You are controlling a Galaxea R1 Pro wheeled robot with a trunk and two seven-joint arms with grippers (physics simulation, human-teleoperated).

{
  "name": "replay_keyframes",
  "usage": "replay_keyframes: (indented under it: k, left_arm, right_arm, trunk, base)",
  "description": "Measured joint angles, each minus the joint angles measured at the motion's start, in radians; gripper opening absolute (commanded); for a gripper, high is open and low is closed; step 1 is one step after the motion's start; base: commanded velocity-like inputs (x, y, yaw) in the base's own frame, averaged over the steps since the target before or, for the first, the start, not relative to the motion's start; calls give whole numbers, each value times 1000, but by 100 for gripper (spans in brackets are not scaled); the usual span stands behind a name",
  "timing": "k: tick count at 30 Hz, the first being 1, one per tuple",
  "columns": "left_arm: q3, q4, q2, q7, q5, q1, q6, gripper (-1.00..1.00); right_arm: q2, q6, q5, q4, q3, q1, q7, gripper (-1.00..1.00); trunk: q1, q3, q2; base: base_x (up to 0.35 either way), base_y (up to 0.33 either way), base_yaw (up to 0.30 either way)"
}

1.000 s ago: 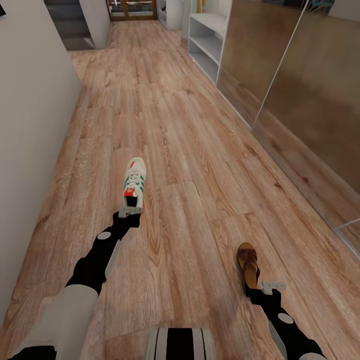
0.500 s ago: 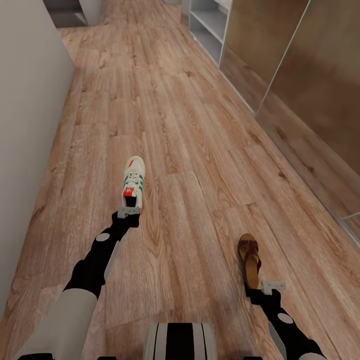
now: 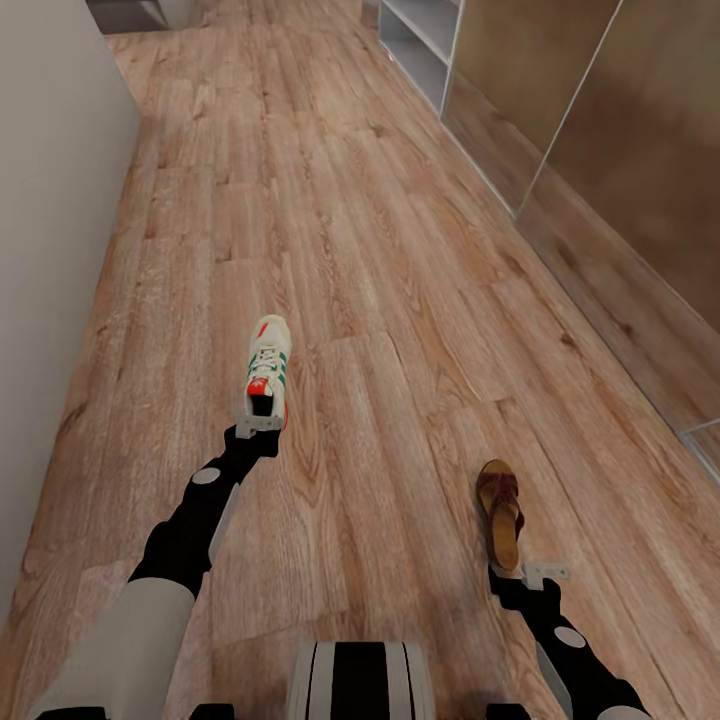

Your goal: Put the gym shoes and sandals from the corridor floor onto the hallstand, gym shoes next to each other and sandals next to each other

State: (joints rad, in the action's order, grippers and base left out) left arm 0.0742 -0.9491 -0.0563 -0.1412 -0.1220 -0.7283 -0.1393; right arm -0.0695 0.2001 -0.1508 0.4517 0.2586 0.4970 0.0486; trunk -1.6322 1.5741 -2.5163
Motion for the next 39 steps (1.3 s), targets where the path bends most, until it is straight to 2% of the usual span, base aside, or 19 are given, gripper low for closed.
replay_keyframes:
  k: [7,39]
  left_arm:
    - [0,3,0,0,0,1,2,-100]
    - [0,4,-1,-2,0,17,2,-100]
  right_arm:
    - [0,0,0,0,0,0,0,100]
    - [0,0,0,0,0,0,1,100]
  trunk:
    - [-3,34,-1]
    - [-3,35,-1]
  base:
    - [0,0,0]
    - [54,0,0]
